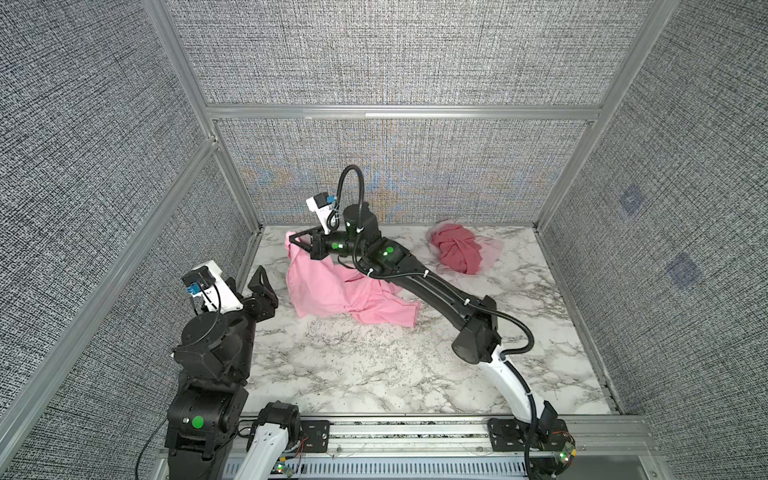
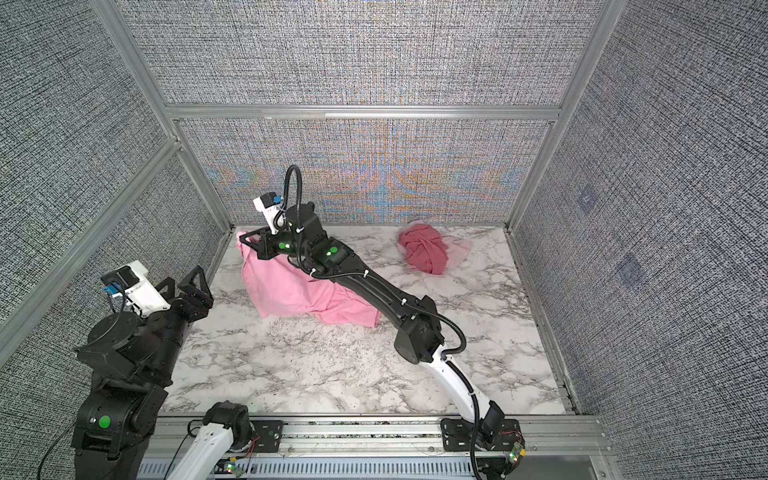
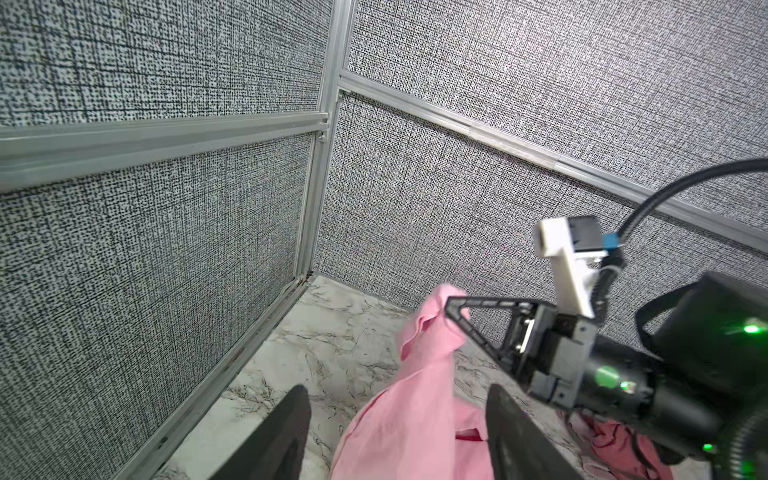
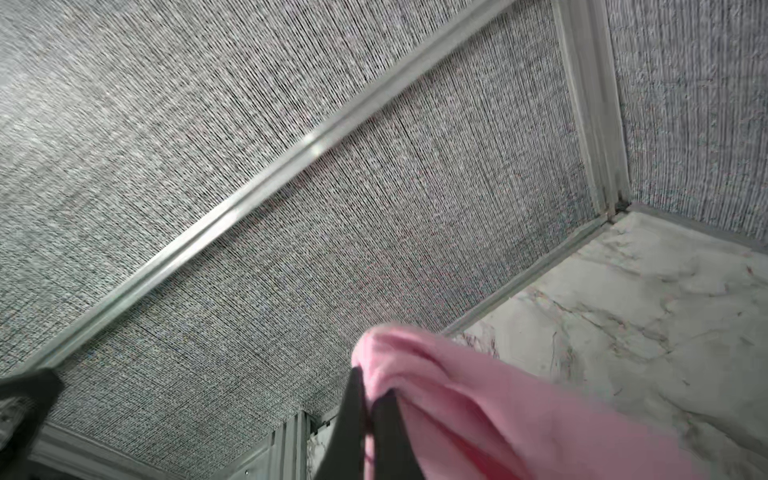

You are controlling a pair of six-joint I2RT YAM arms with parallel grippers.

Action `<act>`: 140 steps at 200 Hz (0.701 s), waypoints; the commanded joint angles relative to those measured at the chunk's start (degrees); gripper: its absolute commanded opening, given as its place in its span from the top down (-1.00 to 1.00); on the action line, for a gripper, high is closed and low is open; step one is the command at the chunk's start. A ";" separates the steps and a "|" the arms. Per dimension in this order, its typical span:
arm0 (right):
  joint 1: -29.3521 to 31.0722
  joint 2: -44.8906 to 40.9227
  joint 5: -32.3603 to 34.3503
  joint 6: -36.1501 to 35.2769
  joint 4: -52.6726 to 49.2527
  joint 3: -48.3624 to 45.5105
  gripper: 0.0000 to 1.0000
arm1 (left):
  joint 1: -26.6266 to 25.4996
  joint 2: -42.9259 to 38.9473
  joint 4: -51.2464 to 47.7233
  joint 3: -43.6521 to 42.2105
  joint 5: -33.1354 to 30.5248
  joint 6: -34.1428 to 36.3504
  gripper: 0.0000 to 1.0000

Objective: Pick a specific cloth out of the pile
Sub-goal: 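Carry the pink shirt toward the left gripper and lower it onto the table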

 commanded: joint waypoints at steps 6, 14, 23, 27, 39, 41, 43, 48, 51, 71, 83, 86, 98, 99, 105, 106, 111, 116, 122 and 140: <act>1.62 2.26 0.05 2.02 4.01 -2.14 1.00 | 0.02 0.42 0.20 0.49 -0.27 0.66 -0.38; 2.15 3.16 0.16 1.74 3.41 -2.29 1.00 | 0.05 0.63 0.33 0.40 -0.12 0.62 -0.39; 2.57 4.11 0.53 1.84 2.93 -2.54 1.00 | 0.05 0.76 0.38 0.36 -0.01 0.65 -0.39; 2.77 4.57 0.47 1.93 2.91 -2.72 1.00 | 0.05 0.89 0.46 0.29 0.03 0.63 -0.39; 3.27 5.56 -0.11 1.91 2.66 -3.32 0.94 | 0.05 1.18 0.55 0.25 0.29 0.60 -0.39; 3.38 5.66 -0.16 1.90 2.58 -3.53 0.90 | 0.05 1.24 0.60 0.20 0.30 0.61 -0.39; 3.45 5.71 -0.23 1.94 2.56 -3.73 0.86 | 0.05 1.28 0.63 0.19 0.36 0.61 -0.39; 3.59 5.74 -0.40 1.93 2.68 -4.45 0.78 | 0.05 1.44 0.64 0.27 0.51 0.59 -0.39; 3.63 5.60 -0.55 1.91 2.84 -4.97 0.73 | 0.02 1.53 0.71 0.27 0.60 0.59 -0.38; 3.67 3.10 0.16 1.85 5.57 -11.42 0.31 | 0.05 2.47 1.16 0.30 2.38 1.04 -0.39; 3.67 -0.15 2.18 0.89 8.11 -16.98 0.11 | 0.04 3.53 1.12 0.61 3.46 1.20 -0.39; 3.67 -0.98 2.81 0.52 8.67 -18.39 0.10 | 0.05 3.84 1.23 0.58 3.77 1.22 -0.39; 3.59 -4.20 5.25 -0.40 10.67 -23.76 0.05 | 0.05 4.95 2.06 0.45 6.01 1.76 -0.39; 3.54 -4.47 5.44 -0.54 10.74 -24.16 0.04 | 0.05 5.06 2.14 0.45 6.19 1.76 -0.39; 3.50 -6.09 6.66 -1.35 11.14 -26.35 0.00 | 0.05 5.75 2.49 0.37 7.33 1.99 -0.39; 3.50 -6.33 6.85 -1.50 11.15 -26.74 0.00 | 0.05 5.85 2.53 0.36 7.50 2.00 -0.39; 3.41 -7.40 7.74 -2.10 11.25 -28.36 -0.02 | 0.05 6.45 3.01 0.28 8.58 2.24 -0.39; 3.33 -8.57 8.56 -2.60 11.26 -29.95 -0.04 | 0.05 7.02 3.39 0.19 9.67 2.59 -0.39; 3.19 -9.91 9.46 -3.06 11.26 -31.77 -0.04 | 0.05 7.69 3.89 -0.07 10.80 2.94 -0.39; 2.30 -14.65 11.60 -2.71 13.36 -40.14 -0.05 | -0.02 9.83 6.97 -2.38 13.70 3.75 -0.38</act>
